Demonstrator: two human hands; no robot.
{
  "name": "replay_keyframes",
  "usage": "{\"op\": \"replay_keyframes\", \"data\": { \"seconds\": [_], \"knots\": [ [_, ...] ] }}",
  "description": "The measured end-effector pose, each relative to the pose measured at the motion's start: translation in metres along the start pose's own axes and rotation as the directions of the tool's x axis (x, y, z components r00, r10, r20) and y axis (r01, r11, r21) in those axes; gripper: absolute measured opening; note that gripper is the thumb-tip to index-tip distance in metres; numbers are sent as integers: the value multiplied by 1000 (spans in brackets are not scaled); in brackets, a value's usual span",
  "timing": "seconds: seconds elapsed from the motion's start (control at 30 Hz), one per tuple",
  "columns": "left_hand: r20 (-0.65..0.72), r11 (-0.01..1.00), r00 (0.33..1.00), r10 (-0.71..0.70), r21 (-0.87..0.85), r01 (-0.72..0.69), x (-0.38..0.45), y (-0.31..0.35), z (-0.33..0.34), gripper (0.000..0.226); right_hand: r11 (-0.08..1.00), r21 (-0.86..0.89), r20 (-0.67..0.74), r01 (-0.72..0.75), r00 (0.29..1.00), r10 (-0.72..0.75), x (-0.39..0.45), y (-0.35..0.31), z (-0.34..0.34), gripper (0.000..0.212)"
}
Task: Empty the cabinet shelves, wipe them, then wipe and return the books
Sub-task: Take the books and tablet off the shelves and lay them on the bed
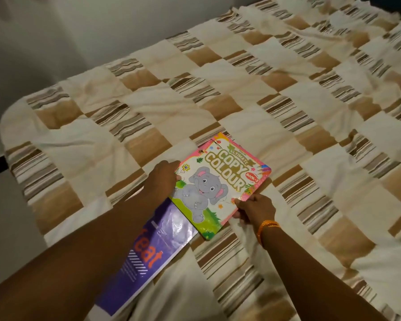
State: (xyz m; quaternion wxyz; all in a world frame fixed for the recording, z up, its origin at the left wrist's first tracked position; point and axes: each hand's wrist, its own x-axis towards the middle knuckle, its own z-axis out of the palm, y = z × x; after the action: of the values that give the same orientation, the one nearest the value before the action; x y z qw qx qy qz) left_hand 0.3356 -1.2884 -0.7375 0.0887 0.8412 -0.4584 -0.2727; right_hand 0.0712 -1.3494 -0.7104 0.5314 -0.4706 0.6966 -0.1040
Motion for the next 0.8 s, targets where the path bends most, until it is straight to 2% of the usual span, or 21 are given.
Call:
{"op": "replay_keyframes", "data": {
  "seconds": [0.07, 0.13, 0.2, 0.27, 0.37, 0.47, 0.6, 0.73, 0.8],
  "knots": [
    [-7, 992, 1000, 0, 126, 1, -4, 6, -4, 48, 987, -160, -19, 11, 1000, -15, 2, -5, 1, 23],
    [9, 966, 1000, -17, 260, 14, -11, 13, -12, 55, 979, -204, -38, 14, 999, -22, -4, -12, 1, 19],
    [74, 947, 997, -34, 321, 8, -17, 19, -18, 77, 964, -258, -112, 57, 990, -89, -8, -17, 1, 17],
    [144, 970, 989, -26, 242, -9, -24, 24, -26, 91, 958, -272, -160, 89, 978, -136, -15, -27, 1, 17],
    [159, 992, 987, 8, 124, -28, -34, 28, -38, 90, 972, -181, -115, 150, 978, -172, -30, -47, 4, 20],
    [97, 998, 994, 55, 12, -56, -52, 36, -63, 85, 982, 4, -52, 189, 981, -189, -66, -72, -4, 9],
    [1, 990, 995, 104, -94, -103, -92, 52, -105, 71, 970, 37, 30, 239, 970, -241, -116, -98, -26, 8],
    [-46, 980, 988, 148, -130, -153, -144, 67, -152, 66, 948, 55, 22, 314, 949, -315, -174, -126, -48, 7],
    [-74, 966, 987, 141, -208, -154, -172, 77, -177, 64, 936, 80, 34, 342, 938, -346, -203, -139, -58, 7]
  ]
}}
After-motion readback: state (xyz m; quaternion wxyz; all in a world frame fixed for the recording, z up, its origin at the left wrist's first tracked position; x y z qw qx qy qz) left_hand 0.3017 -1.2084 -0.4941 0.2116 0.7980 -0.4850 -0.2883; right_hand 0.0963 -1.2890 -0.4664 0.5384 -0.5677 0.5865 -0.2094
